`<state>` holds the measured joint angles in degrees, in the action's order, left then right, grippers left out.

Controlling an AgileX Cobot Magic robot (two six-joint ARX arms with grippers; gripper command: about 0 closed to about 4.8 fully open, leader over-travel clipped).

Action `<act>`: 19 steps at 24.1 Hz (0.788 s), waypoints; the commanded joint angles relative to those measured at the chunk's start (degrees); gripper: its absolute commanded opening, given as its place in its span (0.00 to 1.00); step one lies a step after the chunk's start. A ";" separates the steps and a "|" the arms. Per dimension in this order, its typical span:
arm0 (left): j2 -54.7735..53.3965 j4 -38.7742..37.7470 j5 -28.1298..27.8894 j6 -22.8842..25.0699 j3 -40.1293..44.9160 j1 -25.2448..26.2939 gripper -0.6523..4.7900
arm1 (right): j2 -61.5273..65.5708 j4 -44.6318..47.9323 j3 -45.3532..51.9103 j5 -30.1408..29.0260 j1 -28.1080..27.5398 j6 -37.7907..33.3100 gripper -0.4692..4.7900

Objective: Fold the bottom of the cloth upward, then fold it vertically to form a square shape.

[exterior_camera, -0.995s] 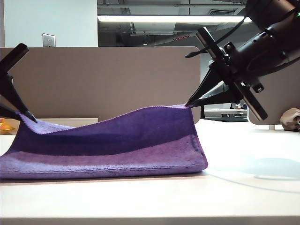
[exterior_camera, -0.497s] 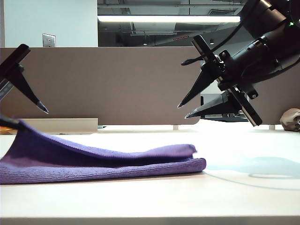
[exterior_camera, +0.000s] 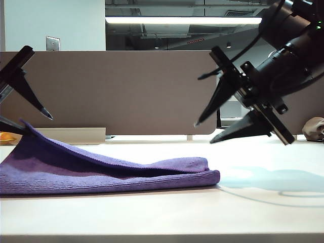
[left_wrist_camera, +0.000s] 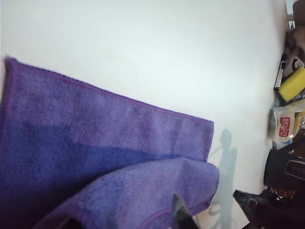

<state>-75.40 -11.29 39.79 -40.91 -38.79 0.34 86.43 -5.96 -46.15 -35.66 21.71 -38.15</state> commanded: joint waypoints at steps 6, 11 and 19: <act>-0.24 0.52 0.63 -0.13 -0.28 -0.02 0.47 | 1.33 -1.88 -0.31 0.13 -0.02 1.18 0.45; -0.24 0.09 1.60 -0.09 -0.28 -0.02 0.47 | 3.72 -1.27 -0.33 -0.55 0.00 1.16 0.48; -0.24 -0.37 1.64 -0.09 -0.28 -0.02 0.47 | 5.84 1.97 -0.50 -2.03 0.24 1.03 0.48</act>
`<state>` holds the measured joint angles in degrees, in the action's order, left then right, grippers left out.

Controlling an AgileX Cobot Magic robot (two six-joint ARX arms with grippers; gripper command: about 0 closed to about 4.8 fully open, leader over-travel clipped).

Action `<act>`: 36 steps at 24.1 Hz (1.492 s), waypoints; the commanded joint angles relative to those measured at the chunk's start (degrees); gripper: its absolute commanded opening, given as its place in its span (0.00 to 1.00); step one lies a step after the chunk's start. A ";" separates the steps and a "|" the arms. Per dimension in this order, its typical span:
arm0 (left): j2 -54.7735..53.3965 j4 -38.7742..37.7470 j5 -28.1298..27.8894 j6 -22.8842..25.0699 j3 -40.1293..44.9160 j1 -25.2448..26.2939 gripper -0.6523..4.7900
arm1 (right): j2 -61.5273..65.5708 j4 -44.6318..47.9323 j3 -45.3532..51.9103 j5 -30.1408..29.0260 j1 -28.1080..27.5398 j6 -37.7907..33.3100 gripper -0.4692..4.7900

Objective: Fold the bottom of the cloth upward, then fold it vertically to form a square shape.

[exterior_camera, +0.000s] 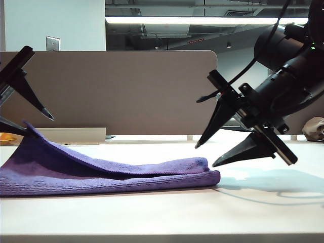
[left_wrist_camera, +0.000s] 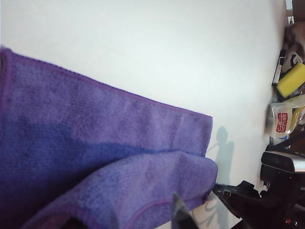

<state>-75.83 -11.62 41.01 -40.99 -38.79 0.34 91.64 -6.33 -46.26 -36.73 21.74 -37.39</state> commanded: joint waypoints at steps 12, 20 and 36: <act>0.20 0.13 0.11 0.02 -0.28 -0.02 0.46 | 3.45 10.12 -3.48 -4.55 1.64 -3.37 0.48; 0.20 0.20 -0.98 -0.22 -0.28 -0.02 0.46 | 5.07 9.94 -9.09 -3.26 1.62 -3.37 0.48; 0.20 4.00 -5.29 -0.22 -0.28 0.02 0.32 | 8.37 10.21 -12.55 -1.99 1.25 -2.82 0.47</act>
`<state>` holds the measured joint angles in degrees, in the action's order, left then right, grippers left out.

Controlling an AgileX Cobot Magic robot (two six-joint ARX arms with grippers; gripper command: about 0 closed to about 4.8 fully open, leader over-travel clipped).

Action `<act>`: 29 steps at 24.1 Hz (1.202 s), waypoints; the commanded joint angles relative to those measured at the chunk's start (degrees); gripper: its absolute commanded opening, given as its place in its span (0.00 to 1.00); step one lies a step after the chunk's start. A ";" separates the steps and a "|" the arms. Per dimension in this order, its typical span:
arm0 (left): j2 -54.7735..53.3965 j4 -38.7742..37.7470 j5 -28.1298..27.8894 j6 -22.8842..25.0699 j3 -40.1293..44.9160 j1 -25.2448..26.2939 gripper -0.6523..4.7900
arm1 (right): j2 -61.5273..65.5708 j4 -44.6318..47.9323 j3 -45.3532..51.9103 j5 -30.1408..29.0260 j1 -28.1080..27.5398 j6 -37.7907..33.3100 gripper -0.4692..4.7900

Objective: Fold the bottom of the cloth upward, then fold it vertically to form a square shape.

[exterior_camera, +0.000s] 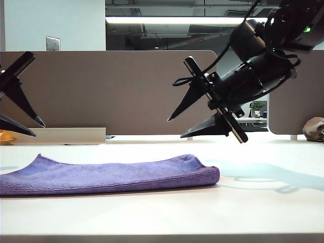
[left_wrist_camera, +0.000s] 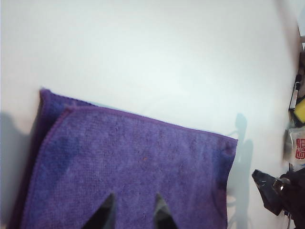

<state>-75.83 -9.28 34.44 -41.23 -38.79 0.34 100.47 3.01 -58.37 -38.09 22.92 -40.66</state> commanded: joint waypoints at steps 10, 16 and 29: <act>3.89 6.38 9.16 0.55 -0.44 0.00 0.11 | -10.49 -1.62 -0.42 1.22 0.09 11.89 0.08; 15.52 5.05 2.71 4.85 -0.42 -0.02 0.11 | -23.80 -11.69 -0.13 12.55 0.09 26.51 0.08; 41.20 -5.29 -4.92 11.06 -0.39 -0.04 0.11 | -47.60 -12.50 14.78 19.02 0.15 29.16 0.08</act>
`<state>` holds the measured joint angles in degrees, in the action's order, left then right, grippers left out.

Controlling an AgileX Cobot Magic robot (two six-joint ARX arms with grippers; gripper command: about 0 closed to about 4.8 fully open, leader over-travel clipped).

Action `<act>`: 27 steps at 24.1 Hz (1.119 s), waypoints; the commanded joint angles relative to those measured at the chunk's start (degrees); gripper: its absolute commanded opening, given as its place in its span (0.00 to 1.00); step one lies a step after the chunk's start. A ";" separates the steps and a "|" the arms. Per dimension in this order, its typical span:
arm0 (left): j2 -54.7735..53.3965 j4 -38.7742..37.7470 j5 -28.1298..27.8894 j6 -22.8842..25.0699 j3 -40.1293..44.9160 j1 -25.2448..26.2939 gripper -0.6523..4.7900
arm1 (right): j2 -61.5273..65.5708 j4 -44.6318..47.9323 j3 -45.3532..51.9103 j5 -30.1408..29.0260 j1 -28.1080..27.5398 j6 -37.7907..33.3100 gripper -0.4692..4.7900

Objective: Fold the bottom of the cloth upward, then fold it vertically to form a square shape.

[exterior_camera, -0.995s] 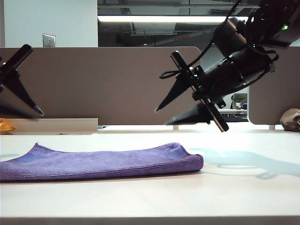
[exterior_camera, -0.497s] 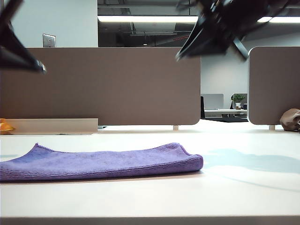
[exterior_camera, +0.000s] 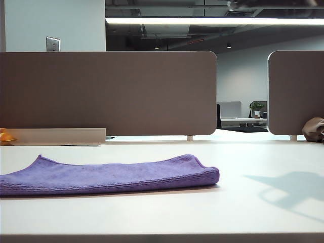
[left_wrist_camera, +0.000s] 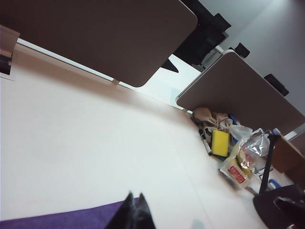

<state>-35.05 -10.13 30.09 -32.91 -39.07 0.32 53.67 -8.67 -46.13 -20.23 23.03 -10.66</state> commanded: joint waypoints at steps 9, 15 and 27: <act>0.28 -19.30 3.67 13.03 -0.04 -0.07 0.11 | 9.64 1.33 6.75 -2.01 0.04 -9.62 0.25; -0.17 -21.29 9.27 12.98 -0.04 -0.07 0.11 | 22.88 5.51 6.62 -9.73 0.04 -16.79 0.56; -0.15 -21.16 9.60 13.03 -0.04 -0.07 0.11 | 30.10 5.35 6.64 -10.36 0.04 -19.58 0.60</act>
<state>-35.31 -32.84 39.46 -20.32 -39.00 0.30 83.72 -3.79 -39.16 -30.09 23.03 -29.80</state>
